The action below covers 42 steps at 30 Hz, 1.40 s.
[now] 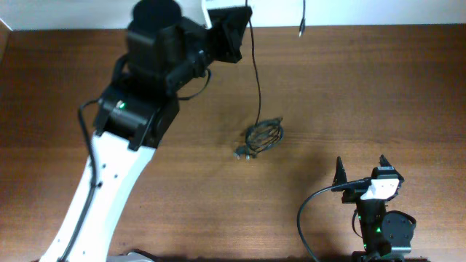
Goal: Untangle cables
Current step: 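Lift the grasped cable high with the left gripper to shake it loose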
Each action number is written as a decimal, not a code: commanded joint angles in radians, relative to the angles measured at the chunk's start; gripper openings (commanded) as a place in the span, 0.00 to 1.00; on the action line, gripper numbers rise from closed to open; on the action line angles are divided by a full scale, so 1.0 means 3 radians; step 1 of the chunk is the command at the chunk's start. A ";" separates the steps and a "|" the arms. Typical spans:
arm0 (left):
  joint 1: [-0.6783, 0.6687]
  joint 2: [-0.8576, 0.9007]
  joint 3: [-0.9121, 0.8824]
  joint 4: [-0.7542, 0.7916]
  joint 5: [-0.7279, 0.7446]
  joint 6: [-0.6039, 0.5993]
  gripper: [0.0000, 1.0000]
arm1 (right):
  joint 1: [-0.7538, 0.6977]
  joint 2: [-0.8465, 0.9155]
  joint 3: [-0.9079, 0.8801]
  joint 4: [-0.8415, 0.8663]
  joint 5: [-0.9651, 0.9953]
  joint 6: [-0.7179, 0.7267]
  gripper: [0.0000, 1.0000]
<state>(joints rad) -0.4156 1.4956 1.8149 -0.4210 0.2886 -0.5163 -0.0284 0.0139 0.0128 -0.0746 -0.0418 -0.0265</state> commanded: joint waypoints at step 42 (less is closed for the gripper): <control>0.0020 -0.0516 0.0066 0.0521 -0.0516 0.1017 0.00 | -0.0017 -0.0025 -0.0024 -0.0010 0.0018 0.0015 0.98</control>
<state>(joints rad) -0.4156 1.4422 1.8126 -0.3611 0.1406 -0.2272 -0.0284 0.0139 0.0128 -0.0746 -0.0418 -0.0265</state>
